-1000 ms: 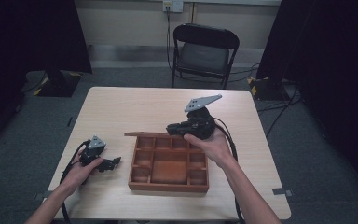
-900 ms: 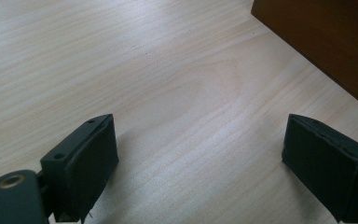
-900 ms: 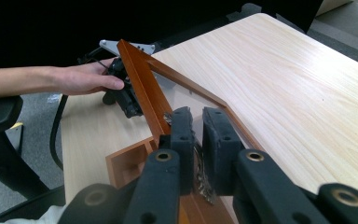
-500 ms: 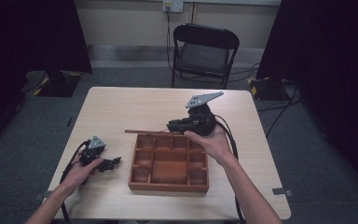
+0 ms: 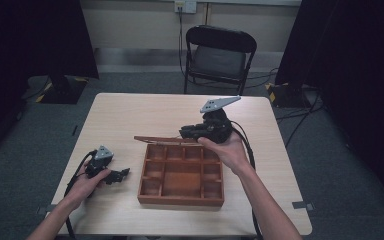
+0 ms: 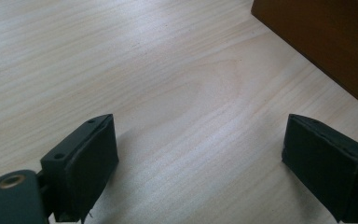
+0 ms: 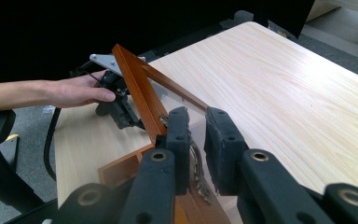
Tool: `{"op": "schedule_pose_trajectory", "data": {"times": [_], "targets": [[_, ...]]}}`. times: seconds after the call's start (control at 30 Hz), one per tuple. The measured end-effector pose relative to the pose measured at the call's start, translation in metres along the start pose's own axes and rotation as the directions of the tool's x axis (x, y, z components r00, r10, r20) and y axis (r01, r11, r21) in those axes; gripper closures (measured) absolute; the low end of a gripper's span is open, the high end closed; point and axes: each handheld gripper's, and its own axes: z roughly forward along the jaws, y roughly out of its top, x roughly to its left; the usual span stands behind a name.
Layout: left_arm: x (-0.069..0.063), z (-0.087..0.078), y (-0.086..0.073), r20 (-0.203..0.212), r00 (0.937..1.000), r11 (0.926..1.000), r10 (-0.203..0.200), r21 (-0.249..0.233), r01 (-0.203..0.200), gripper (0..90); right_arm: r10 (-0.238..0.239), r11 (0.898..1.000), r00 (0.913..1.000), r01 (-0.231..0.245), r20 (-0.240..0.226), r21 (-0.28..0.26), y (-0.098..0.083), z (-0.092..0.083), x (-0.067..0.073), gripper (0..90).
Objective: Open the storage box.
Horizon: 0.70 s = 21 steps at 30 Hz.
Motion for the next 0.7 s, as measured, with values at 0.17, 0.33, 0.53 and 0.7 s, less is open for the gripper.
{"op": "schedule_pose_trajectory", "data": {"times": [0.17, 0.33, 0.53, 0.7], "targets": [[0.0, 0.0, 0.0, 0.0, 1.0, 1.0, 0.0, 0.0, 0.0, 9.7, 0.001, 1.0, 1.0, -0.001, -0.005, -0.001, -0.0001, 0.0002, -0.0008, 80.2], [0.0001, -0.0001, 0.0, 0.0, 1.0, 1.0, 0.001, 0.001, -0.001, 9.7, 0.0, 1.0, 1.0, 0.0, -0.007, 0.0, -0.0003, 0.0004, -0.0005, 80.1], [-0.0001, 0.0, 0.0, 0.0, 1.0, 1.0, 0.0, 0.0, 0.0, 9.7, 0.001, 1.0, 1.0, -0.001, -0.007, 0.0, -0.0002, 0.0005, -0.0007, 80.1], [0.0, 0.0, 0.0, 0.0, 1.0, 1.0, 0.0, 0.0, 0.0, 9.7, 0.001, 1.0, 1.0, -0.001, -0.007, -0.001, -0.0002, 0.0004, -0.0006, 80.1]]}}
